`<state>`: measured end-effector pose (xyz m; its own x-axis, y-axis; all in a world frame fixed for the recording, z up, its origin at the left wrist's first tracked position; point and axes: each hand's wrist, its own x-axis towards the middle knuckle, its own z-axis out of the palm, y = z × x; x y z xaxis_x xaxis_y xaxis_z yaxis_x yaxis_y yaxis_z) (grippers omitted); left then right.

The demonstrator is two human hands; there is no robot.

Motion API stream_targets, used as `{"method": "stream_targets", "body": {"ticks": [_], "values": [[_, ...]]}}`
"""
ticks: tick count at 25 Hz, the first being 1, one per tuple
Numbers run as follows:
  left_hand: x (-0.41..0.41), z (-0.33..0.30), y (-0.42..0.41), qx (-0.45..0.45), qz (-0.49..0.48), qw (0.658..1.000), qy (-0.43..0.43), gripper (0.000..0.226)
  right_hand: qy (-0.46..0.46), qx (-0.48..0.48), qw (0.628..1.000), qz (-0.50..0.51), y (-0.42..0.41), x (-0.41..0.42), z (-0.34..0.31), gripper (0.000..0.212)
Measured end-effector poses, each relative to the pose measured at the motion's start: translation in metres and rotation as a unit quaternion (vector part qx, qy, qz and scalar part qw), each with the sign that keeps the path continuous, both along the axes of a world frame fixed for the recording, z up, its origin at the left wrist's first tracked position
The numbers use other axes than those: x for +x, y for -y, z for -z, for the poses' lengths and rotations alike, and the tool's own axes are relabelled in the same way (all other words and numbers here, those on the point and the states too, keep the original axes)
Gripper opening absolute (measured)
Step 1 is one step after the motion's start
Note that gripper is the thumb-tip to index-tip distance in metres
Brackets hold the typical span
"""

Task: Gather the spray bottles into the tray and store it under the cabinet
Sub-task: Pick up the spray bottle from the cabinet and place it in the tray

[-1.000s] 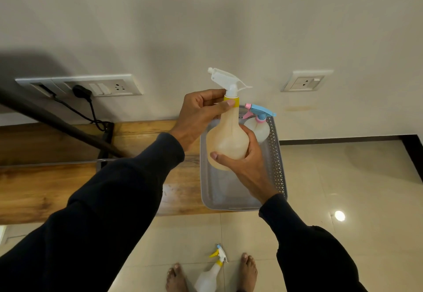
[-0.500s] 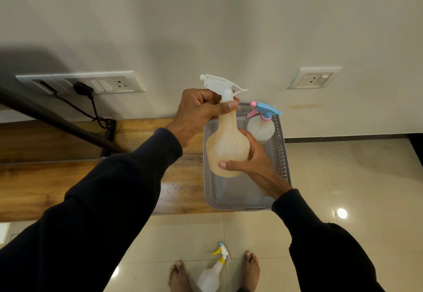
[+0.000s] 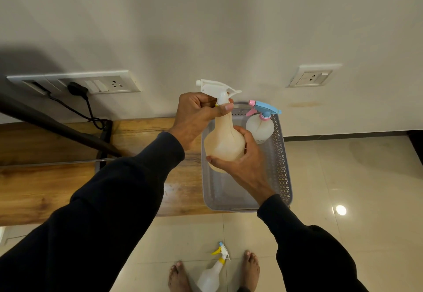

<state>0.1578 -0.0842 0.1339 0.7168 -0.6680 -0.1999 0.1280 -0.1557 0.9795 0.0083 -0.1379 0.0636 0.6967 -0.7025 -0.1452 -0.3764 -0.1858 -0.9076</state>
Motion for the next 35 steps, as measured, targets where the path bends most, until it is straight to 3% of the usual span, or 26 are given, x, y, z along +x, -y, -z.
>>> {"method": "stream_targets", "body": {"ticks": [7, 15, 24, 35], "values": [[0.007, 0.021, 0.012, 0.034, 0.047, 0.998, -0.009, 0.043, -0.058, -0.073, 0.996, 0.01, 0.014, 0.009, 0.031, 0.098], [0.021, 0.058, 0.018, 0.075, 0.042, 0.996, 0.0, 0.049, -0.122, -0.15, 0.981, -0.015, 0.037, 0.04, 0.072, 0.094], [0.031, 0.101, 0.03, 0.122, 0.036, 0.992, 0.02, 0.051, -0.136, -0.149, 0.979, 0.004, 0.047, 0.069, 0.117, 0.09], [0.041, 0.11, 0.043, 0.139, 0.052, 0.987, 0.058, 0.052, -0.118, -0.136, 0.984, 0.004, 0.051, 0.08, 0.134, 0.096]]}}
